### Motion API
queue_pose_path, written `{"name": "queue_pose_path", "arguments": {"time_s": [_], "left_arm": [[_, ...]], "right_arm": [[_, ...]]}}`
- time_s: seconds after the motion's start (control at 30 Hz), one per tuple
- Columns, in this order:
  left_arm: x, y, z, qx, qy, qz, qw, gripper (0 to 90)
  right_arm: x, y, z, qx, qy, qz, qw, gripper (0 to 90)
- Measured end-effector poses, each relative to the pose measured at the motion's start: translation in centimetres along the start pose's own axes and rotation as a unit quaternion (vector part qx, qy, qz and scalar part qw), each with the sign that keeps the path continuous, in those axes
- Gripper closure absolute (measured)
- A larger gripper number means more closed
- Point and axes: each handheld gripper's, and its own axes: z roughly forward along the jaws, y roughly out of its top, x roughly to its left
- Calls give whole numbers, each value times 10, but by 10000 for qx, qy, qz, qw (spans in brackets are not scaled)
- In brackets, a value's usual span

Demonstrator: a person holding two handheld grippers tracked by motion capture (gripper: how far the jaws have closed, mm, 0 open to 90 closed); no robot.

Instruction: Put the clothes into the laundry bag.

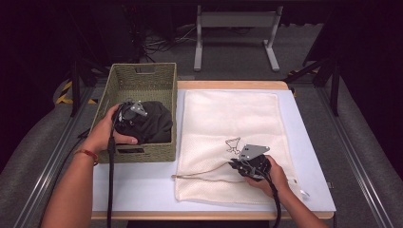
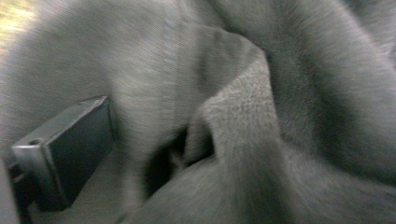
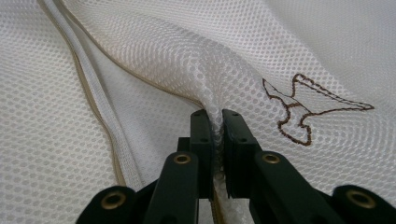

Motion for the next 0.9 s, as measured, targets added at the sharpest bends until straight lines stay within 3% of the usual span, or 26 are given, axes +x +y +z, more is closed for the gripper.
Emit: {"name": "queue_pose_path", "arguments": {"time_s": [0.03, 0.07, 0.1, 0.13, 0.17, 0.2, 0.3, 0.43, 0.63, 0.7, 0.73, 0.77, 0.8, 0.83, 0.9], "left_arm": [[3, -1, 3, 112, -212, -18, 9997, 0], [4, -1, 3, 136, -247, -31, 9996, 3], [7, 0, 4, 256, -159, -45, 9995, 3], [8, 1, 5, 373, 63, 23, 9993, 20], [8, 1, 11, 640, 421, 127, 9970, 30], [9, 0, 14, 726, 500, 167, 9960, 23], [9, -4, 21, 704, 272, 113, 9971, 7], [11, -7, 27, 930, -56, -7, 9956, 0], [7, -2, 37, 1385, 263, -5, 9900, 16], [6, -1, 36, 1490, 322, 30, 9883, 80], [5, 0, 35, 1602, 427, 55, 9861, 140], [5, 0, 35, 1602, 427, 55, 9861, 233], [5, 1, 36, 1655, 440, 12, 9852, 233], [5, 1, 35, 1675, 435, 17, 9849, 305], [5, 3, 34, 1711, 583, 67, 9835, 344]], "right_arm": [[0, 0, 0, 5, -2, 11, 10000, 837], [0, -1, 1, 24, 8, 7, 10000, 836], [0, -1, 1, 26, 0, 10, 10000, 835], [1, -2, 2, 37, 11, 11, 10000, 833], [1, -2, 2, 50, 13, 24, 10000, 831], [1, -3, 3, 64, 19, 18, 10000, 830], [1, -4, 3, 63, 40, 52, 10000, 825], [2, -5, 2, 53, 49, 79, 9999, 821], [2, -5, 2, 82, 26, 37, 10000, 827], [2, -6, 2, 69, 29, 65, 10000, 827], [2, -6, 2, 69, 22, 58, 10000, 827], [2, -6, 2, 69, 22, 58, 10000, 827], [3, -6, 1, 59, 14, 57, 10000, 827], [3, -6, 1, 59, 7, 32, 10000, 827], [3, -6, 1, 62, 3, 34, 10000, 827]]}}
